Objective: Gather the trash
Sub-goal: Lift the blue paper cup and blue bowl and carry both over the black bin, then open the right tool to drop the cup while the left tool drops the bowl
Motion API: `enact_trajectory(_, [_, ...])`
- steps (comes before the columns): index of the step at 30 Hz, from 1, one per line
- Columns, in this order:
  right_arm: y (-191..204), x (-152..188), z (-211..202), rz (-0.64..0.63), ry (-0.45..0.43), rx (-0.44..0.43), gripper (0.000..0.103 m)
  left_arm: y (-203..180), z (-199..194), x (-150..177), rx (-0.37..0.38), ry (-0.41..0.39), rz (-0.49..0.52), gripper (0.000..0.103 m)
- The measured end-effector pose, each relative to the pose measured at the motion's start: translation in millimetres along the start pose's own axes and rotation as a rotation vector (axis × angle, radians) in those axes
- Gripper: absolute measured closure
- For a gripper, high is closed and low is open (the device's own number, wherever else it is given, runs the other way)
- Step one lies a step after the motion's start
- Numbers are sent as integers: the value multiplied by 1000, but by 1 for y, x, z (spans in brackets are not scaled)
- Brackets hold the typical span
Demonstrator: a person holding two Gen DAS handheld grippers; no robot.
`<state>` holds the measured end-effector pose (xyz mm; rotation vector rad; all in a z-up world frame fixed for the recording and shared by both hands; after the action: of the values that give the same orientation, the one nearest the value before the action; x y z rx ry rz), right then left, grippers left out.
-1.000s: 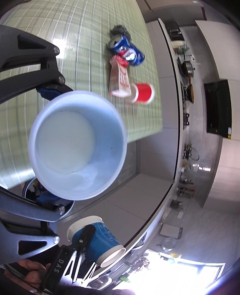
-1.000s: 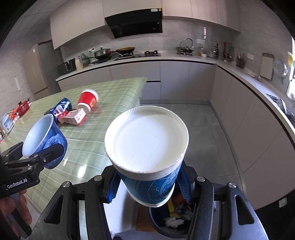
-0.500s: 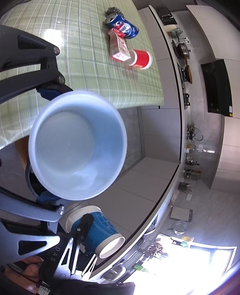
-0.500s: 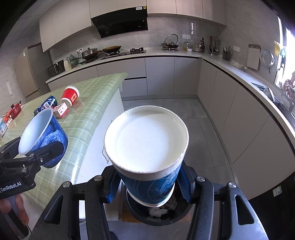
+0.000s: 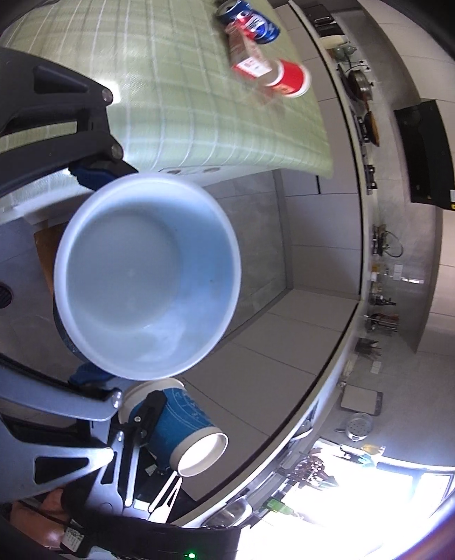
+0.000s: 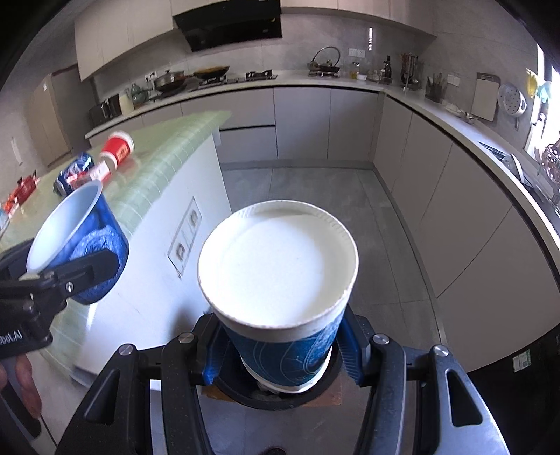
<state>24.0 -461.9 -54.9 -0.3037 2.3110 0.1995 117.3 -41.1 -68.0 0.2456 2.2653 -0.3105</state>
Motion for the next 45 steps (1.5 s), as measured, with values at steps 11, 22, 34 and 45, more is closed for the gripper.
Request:
enact_trajectory(11, [-16, 47, 50, -78, 105, -59, 46, -19, 46, 41, -21, 109, -32, 25])
enact_trajectory(22, [-10, 88, 116, -229, 196, -154, 45, -28, 100, 77, 17, 217, -89, 25])
enact_trajectory(34, [-37, 93, 118, -328, 135, -105, 0, 8, 93, 92, -144, 174, -226, 0])
enact_trajectory(45, [-64, 57, 92, -82, 122, -39, 0, -27, 64, 73, -161, 135, -148, 0])
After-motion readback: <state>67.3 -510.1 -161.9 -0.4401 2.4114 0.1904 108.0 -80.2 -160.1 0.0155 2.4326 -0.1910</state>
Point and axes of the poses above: each gripper's, at about its wrist camera, not at the fingertips, and z roughly the way its jaws point, y to its left, x to its underside, the point moved 3 cm from there along z, roughly the way its jaws point, and after that the axes turned 8 degrees about -y, right-handed, at the moved point
